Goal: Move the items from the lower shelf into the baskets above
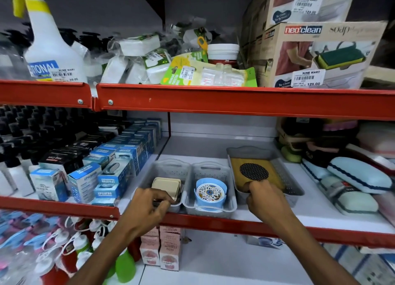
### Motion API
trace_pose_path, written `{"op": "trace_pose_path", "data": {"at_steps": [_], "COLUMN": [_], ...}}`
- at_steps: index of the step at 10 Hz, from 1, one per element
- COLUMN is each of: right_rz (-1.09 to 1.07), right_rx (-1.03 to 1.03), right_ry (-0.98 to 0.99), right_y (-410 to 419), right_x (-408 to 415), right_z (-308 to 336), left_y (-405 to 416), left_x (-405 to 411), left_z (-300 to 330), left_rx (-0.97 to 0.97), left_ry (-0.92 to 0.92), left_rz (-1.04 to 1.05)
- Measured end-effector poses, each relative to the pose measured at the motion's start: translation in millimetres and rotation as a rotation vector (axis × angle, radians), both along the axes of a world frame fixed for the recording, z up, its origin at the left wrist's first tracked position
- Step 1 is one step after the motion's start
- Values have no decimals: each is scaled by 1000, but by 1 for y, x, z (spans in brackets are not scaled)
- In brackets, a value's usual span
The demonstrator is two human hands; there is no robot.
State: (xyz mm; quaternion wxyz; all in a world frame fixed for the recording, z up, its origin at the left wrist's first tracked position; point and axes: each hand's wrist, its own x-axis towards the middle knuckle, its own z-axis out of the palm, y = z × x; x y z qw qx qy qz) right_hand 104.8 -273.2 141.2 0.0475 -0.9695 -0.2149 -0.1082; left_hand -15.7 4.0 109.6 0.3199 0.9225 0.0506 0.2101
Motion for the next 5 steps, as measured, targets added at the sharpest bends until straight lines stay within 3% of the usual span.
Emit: {"op": "trace_pose_path", "data": {"at_steps": [4,5], "right_rz": [116,120], "right_rx": [-80,-10], "right_ry": [93,132], "right_y": [-14,-20], "right_x": [-33,-36], "right_z": [7,9], "left_y": [-2,-10], "left_x": [3,0], "left_z": [-1,3], "left_rx": [14,9], "left_ry": [-55,-102], "left_rz": [-2,-21]}}
